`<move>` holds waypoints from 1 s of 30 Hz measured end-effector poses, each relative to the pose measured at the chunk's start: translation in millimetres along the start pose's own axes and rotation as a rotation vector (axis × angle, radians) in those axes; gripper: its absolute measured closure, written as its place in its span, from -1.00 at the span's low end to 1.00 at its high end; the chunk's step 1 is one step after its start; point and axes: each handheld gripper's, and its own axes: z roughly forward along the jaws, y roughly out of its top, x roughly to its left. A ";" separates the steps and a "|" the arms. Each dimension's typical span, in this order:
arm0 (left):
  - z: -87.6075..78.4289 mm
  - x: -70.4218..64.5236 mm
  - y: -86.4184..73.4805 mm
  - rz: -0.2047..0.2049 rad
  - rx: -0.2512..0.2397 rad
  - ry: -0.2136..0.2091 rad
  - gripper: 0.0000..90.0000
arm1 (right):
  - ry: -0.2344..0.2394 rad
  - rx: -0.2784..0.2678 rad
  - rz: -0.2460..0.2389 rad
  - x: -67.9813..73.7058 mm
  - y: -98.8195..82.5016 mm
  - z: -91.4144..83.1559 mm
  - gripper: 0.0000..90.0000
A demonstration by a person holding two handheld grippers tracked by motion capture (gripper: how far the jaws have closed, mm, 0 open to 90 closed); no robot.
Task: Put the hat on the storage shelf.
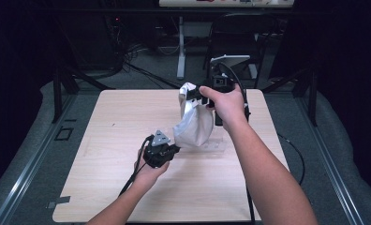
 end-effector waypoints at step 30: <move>7.8 -1.9 -10.7 -0.007 0.046 0.043 0.64 | -0.003 0.018 0.041 -26.3 -5.5 17.5 0.81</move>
